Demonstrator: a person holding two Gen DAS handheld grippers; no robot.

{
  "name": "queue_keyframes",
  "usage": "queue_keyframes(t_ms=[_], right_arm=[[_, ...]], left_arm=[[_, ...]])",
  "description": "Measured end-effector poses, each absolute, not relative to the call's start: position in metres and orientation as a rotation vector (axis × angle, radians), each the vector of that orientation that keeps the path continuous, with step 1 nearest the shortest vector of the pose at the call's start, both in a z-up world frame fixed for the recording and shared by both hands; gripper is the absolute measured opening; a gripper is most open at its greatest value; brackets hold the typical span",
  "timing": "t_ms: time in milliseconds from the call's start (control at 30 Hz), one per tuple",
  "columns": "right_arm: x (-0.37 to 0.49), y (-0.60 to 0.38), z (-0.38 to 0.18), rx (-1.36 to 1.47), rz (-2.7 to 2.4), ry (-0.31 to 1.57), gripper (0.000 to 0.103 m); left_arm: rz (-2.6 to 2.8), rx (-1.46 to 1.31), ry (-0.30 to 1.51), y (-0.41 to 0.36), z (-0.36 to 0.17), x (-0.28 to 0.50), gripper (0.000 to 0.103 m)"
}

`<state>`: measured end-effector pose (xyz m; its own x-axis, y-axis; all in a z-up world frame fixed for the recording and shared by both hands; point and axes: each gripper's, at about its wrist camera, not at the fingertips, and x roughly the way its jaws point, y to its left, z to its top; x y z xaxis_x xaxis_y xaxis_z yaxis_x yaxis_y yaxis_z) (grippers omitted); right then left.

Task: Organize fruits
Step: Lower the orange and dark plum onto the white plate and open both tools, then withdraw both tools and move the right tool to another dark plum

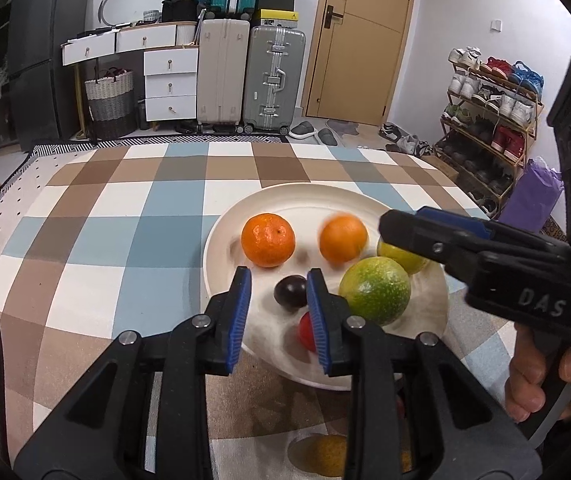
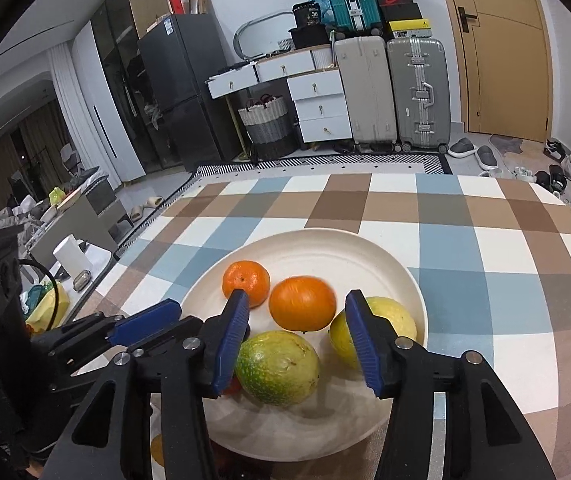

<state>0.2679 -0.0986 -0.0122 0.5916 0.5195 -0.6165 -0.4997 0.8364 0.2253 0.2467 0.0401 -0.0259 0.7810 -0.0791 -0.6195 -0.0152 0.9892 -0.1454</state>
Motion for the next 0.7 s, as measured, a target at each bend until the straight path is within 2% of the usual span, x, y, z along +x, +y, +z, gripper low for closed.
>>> queue_keyframes(t_ms=[67, 100, 167, 233, 300, 400, 700], right_arm=[[0.264, -0.104, -0.009, 0.025, 0.59, 0.716, 0.067], [0.261, -0.107, -0.008, 0.026, 0.593, 0.71, 0.07], [0.254, -0.116, -0.005, 0.022, 0.598, 0.699, 0.084], [0.247, -0.124, -0.003, 0.015, 0.595, 0.682, 0.089], [0.241, -0.133, -0.003, 0.015, 0.574, 0.665, 0.094], [0.235, -0.146, -0.007, 0.034, 0.564, 0.671, 0.102], [0.218, -0.156, -0.018, 0.016, 0.604, 0.709, 0.103]], left_arm=[[-0.033, -0.143, 0.667, 0.04, -0.024, 0.245, 0.045], [-0.032, -0.142, 0.661, 0.04, -0.023, 0.243, 0.05], [-0.024, -0.138, 0.64, 0.041, -0.019, 0.238, 0.074], [-0.013, -0.143, 0.626, 0.043, -0.016, 0.232, 0.087], [-0.011, -0.152, 0.612, 0.045, -0.013, 0.226, 0.088], [-0.008, -0.142, 0.616, 0.043, -0.011, 0.216, 0.101], [-0.015, -0.094, 0.614, 0.029, -0.011, 0.181, 0.102]])
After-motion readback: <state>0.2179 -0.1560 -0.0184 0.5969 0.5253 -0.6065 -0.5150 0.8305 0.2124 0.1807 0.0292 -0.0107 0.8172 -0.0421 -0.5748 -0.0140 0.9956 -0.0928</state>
